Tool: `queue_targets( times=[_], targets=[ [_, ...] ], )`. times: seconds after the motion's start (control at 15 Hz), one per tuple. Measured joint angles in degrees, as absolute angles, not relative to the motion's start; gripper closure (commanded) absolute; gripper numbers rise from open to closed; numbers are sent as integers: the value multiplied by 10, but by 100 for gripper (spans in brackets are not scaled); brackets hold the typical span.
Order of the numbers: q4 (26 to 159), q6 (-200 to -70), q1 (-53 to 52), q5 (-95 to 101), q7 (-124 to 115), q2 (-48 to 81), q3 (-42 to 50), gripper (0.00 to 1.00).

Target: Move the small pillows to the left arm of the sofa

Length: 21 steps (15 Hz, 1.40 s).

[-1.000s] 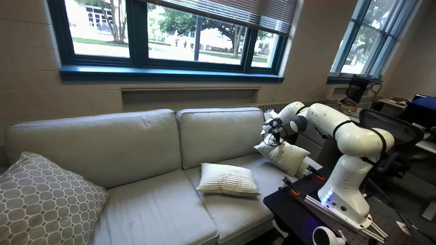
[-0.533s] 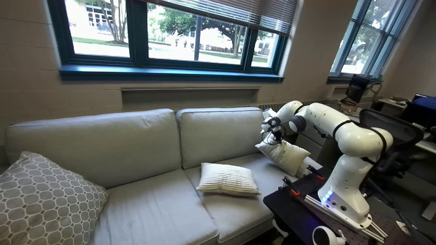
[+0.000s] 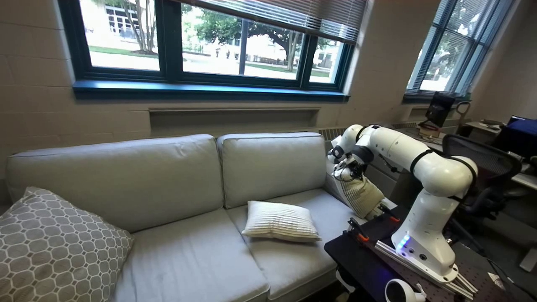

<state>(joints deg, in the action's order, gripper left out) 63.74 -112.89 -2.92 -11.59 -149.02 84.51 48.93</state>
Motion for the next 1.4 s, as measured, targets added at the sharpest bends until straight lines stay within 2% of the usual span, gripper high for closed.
queue_targets(
  times=[0.53, 0.93, 1.0, 1.07, 1.13, 1.4],
  targets=[
    [610, -1060, -107, -75, -1491, 844, 488, 99],
    [601, -1009, -55, 12, -1491, 845, 455, 99],
    [599, -1004, -39, 27, -1491, 845, 441, 70],
    [596, -1000, -22, 42, -1491, 845, 425, 69],
    [591, -998, -5, 56, -1491, 845, 405, 64],
    [554, -978, 38, 96, -1491, 845, 341, 32]
  ],
)
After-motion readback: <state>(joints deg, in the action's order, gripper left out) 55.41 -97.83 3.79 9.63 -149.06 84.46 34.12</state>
